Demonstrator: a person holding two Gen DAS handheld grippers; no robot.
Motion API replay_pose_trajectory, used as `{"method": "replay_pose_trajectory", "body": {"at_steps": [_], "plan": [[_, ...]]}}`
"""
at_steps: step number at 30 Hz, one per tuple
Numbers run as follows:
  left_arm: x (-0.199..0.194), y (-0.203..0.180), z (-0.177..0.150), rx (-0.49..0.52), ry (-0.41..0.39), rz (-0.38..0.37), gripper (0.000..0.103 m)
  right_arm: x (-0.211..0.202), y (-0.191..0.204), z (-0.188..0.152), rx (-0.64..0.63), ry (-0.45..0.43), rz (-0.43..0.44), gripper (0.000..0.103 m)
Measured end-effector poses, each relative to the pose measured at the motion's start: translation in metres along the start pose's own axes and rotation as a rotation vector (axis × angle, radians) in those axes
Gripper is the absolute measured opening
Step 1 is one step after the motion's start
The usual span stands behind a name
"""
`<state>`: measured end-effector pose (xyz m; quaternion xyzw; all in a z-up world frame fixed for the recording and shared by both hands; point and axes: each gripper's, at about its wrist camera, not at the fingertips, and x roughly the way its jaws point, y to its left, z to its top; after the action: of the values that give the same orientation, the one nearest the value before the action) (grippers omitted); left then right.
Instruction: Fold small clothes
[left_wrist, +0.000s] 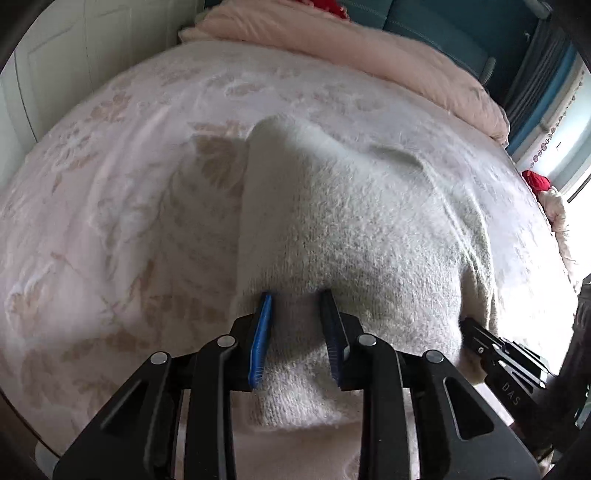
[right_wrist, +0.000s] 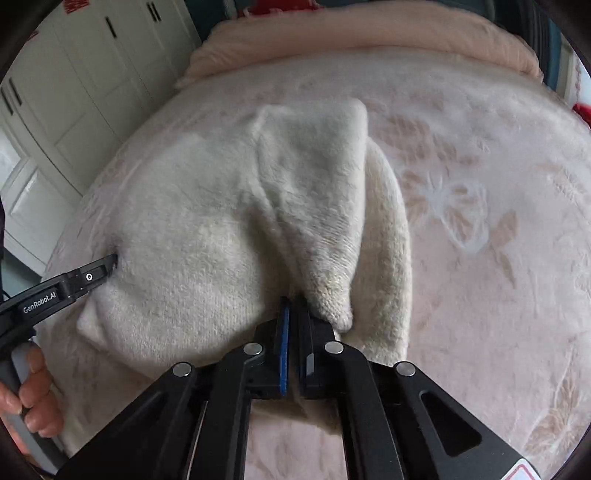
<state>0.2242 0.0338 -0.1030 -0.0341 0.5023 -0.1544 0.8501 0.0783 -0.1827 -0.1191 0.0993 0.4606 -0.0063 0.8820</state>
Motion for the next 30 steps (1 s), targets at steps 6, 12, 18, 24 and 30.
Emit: {"method": "replay_pose_trajectory", "body": {"at_steps": [6,12,18,24,30], "plan": [[-0.059,-0.017,-0.008,0.063,-0.071,0.028,0.036,-0.074,0.015,-0.009,0.011,-0.135,0.004,0.044],[-0.103,-0.035,-0.044,0.127,-0.140,0.104,0.081,-0.097,0.006,-0.049,0.043,-0.192,-0.118,0.075],[-0.110,-0.047,-0.078,0.221,-0.186,0.196,0.085,-0.084,-0.017,-0.087,0.112,-0.155,-0.155,0.079],[-0.100,-0.043,-0.110,0.243,-0.205,0.229,0.085,-0.078,-0.017,-0.111,0.084,-0.148,-0.193,0.083],[-0.086,-0.033,-0.130,0.238,-0.185,0.249,0.085,-0.075,-0.007,-0.129,0.051,-0.172,-0.230,0.084]]}}
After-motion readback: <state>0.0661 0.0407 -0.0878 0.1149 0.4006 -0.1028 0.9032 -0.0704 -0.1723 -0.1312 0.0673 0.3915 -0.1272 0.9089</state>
